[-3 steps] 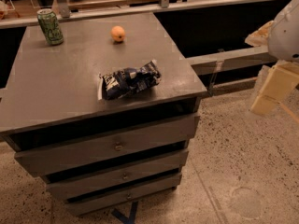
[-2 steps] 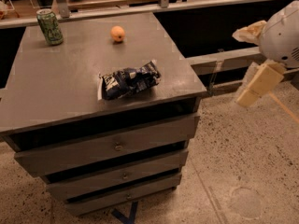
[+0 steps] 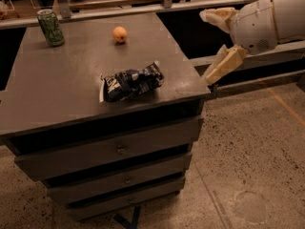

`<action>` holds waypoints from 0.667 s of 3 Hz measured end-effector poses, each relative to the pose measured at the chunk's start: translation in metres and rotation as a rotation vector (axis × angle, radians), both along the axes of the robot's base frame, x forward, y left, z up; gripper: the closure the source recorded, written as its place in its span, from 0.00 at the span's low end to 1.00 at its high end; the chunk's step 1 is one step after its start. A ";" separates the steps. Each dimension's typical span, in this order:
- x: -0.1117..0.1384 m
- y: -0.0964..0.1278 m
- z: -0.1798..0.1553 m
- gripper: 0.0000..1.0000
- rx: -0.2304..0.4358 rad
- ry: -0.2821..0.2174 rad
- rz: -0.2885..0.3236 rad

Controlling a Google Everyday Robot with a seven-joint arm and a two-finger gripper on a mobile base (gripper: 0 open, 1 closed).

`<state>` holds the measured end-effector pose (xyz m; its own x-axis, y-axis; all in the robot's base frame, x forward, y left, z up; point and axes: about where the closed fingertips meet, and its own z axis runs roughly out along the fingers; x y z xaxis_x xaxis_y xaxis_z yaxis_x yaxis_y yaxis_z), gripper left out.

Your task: Move blue chip bag near green can

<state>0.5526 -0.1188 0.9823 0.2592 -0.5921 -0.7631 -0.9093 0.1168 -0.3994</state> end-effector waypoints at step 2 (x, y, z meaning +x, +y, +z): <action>0.004 -0.001 -0.013 0.00 0.010 0.013 -0.048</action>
Offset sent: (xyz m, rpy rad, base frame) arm 0.0118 -0.0111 -0.0349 0.0277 0.0359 -0.1449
